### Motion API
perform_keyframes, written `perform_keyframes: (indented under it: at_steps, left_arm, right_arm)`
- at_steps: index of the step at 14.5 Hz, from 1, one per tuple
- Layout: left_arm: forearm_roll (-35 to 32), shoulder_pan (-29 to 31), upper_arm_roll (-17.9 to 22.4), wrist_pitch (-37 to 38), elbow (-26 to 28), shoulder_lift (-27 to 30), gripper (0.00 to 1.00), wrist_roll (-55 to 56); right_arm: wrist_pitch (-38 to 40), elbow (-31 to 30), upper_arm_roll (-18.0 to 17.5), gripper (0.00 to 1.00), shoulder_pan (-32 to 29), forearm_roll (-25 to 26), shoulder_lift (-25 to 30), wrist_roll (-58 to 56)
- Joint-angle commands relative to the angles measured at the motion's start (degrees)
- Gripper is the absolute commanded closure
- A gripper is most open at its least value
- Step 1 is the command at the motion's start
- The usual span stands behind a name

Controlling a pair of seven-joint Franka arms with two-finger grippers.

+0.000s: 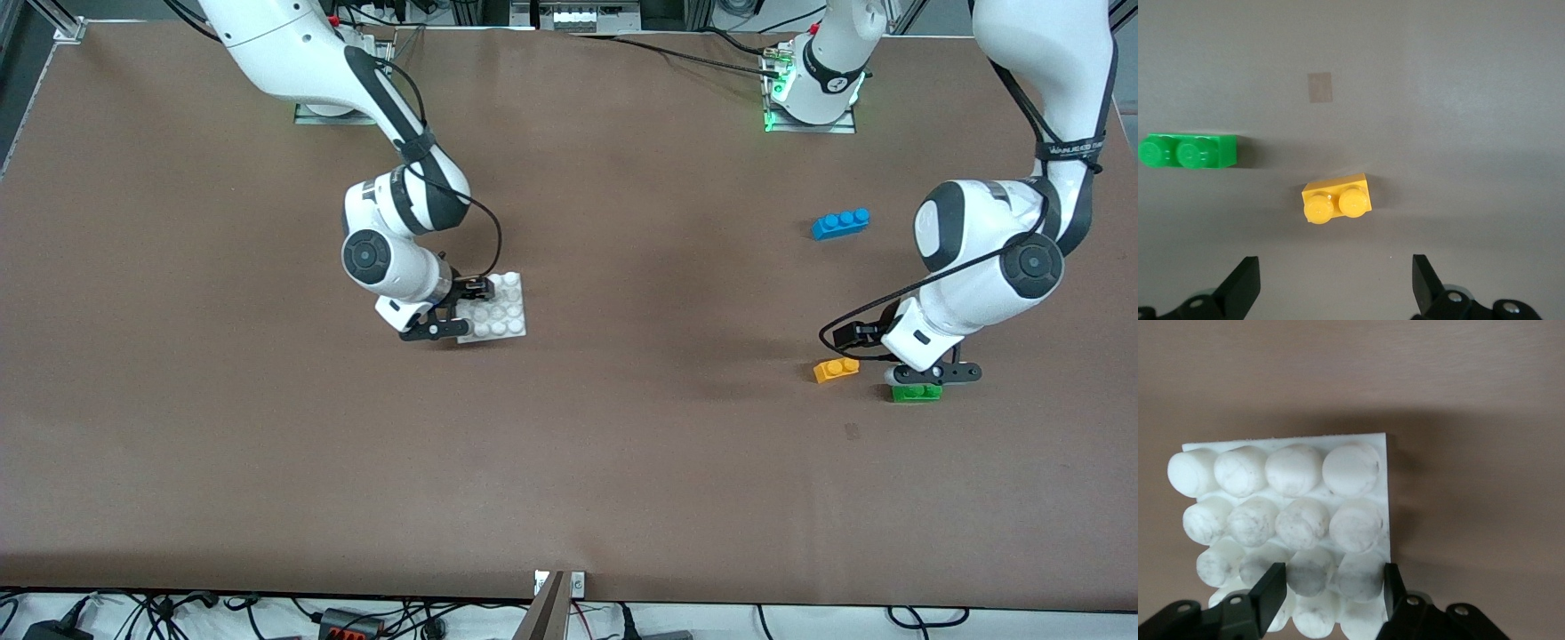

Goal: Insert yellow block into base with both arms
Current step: 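Slide the base plate toward table center while the left gripper reaches the yellow brick, then grasp the yellow brick with the left gripper while the right gripper pushes the plate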

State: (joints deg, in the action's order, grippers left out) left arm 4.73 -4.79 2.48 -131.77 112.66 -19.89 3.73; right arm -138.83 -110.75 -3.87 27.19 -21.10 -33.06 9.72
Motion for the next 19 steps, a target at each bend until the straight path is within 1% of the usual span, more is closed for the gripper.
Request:
perform_keyframes:
  at_steps: [1,4,7,8,11,14,16,19]
  left_arm:
    - [-1.0,-0.2,0.0,-3.9,0.9,-1.3,0.0,1.8]
    - [-1.0,-0.3,0.0,-10.9,3.1,-2.9,0.0,1.7]
    - [-0.9,0.2,0.0,-13.7,2.6,-5.9,0.0,2.0]
    - [-0.9,0.2,0.0,-14.6,2.6,-6.1,0.0,2.0]
    - [-0.9,0.2,-0.1,-15.3,2.6,-7.2,0.0,2.0]
    - [-0.8,0.0,-0.1,-17.6,2.6,-8.9,0.0,2.0]
    - [-0.8,0.0,-0.2,-17.9,2.6,-9.4,0.0,2.1]
    - [-0.7,0.0,-0.2,-17.9,2.6,-9.9,0.0,2.1]
  right_arm:
    - [-1.4,5.0,0.4,0.49,2.7,-2.9,-5.3,1.1]
    - [-2.1,6.7,0.4,0.49,4.4,-3.1,-6.7,1.2]
    - [-2.7,8.3,0.4,0.49,6.5,-3.2,-7.7,5.2]
    - [-2.7,9.3,0.4,0.49,7.1,-3.2,-8.5,7.1]
    - [-2.7,13.1,0.4,0.5,9.2,-3.2,-10.8,14.2]
    - [-2.8,17.4,0.4,0.5,11.1,-3.1,-13.5,21.0]
    - [-2.8,19.7,0.4,0.5,12.4,-3.1,-15.0,22.9]
    - [-2.8,22.4,0.4,0.5,14.0,-3.0,-16.2,22.7]
